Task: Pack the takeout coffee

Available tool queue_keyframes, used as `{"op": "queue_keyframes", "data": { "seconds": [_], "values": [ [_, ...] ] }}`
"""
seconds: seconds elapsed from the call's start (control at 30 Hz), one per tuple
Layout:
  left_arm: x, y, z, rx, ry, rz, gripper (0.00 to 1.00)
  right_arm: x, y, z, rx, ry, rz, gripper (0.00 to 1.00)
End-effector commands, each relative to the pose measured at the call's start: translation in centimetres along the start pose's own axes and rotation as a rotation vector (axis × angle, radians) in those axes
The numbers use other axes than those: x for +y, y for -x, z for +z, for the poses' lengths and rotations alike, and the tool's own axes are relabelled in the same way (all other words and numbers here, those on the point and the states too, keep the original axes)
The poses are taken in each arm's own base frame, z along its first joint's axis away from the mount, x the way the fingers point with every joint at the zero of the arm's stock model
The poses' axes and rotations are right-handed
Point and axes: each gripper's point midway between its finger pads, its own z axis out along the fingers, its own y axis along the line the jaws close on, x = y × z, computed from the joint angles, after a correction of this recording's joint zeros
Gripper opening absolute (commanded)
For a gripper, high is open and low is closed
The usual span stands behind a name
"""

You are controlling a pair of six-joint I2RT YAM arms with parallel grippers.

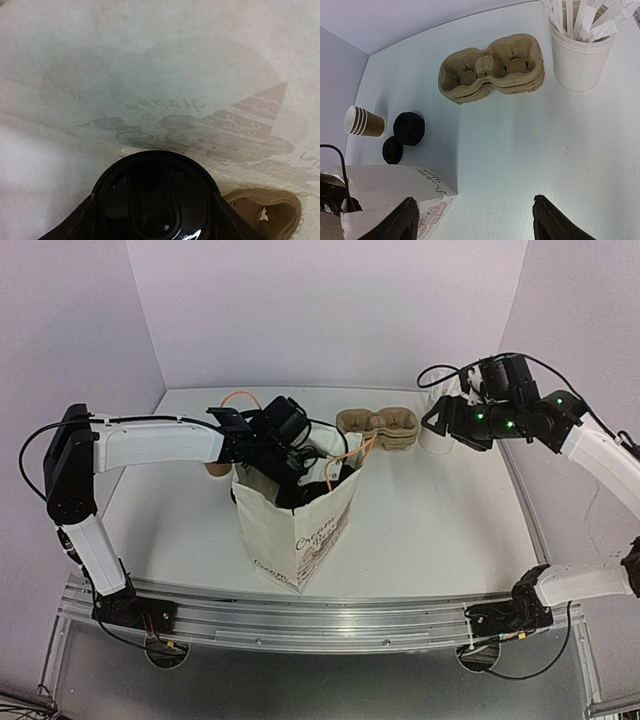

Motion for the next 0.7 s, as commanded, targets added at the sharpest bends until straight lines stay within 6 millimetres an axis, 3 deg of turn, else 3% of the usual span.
{"op": "queue_keyframes", "data": {
  "seconds": [0.0,0.23,0.47,0.67],
  "values": [
    [-5.0,-6.0,2.9,0.144,-0.174,-0.15,0.25,-0.2,0.2,-0.9,-0.017,-0.004,-0.019,0.74],
    [-6.3,-7.3,3.5,0.121,-0.148,-0.272,0.24,0.1,0.6,-1.4,-0.025,0.0,-0.035,0.74],
    [-6.2,-8.0,4.0,0.152,-0.096,-0.234,0.24,0.5,1.0,-1.5,-0.027,0.006,-0.049,0.74],
    [-7.6,-9.4,5.4,0.255,-0.118,-0.185,0.22,0.6,1.1,-1.5,-0.028,0.008,-0.051,0.74]
  ]
}}
